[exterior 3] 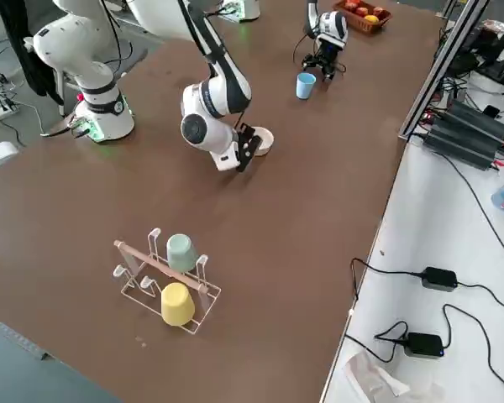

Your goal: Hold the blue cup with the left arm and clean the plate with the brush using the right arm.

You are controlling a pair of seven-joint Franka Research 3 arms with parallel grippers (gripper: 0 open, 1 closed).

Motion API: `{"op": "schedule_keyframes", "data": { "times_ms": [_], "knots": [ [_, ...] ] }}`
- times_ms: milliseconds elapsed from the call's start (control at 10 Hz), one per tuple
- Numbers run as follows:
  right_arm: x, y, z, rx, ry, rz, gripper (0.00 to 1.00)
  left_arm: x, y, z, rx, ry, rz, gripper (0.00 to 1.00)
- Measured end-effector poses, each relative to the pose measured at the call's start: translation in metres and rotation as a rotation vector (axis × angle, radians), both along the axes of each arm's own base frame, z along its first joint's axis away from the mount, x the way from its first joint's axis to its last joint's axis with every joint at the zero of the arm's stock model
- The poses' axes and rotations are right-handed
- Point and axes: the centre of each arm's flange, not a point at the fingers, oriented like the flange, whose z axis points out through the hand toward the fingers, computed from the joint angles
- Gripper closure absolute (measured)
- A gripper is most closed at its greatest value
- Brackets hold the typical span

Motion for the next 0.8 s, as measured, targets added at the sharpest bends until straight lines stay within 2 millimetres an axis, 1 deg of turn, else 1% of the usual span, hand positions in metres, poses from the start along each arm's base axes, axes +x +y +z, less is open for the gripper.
{"op": "schedule_keyframes", "data": {
  "times_ms": [200, 500, 800],
  "knots": [
    [-0.003, 0.003, 0.000, 0.041, 0.005, 0.028, 0.23, -0.002, -0.012, 0.001, 0.012, -0.007, -0.008, 0.00],
    [-0.003, 0.002, 0.000, 0.051, 0.001, 0.036, 0.30, -0.008, -0.027, -0.006, 0.022, -0.003, -0.018, 0.00],
    [-0.003, 0.001, 0.000, 0.051, 0.000, 0.034, 0.40, -0.009, -0.034, -0.010, 0.035, -0.018, -0.012, 0.00]
  ]
}}
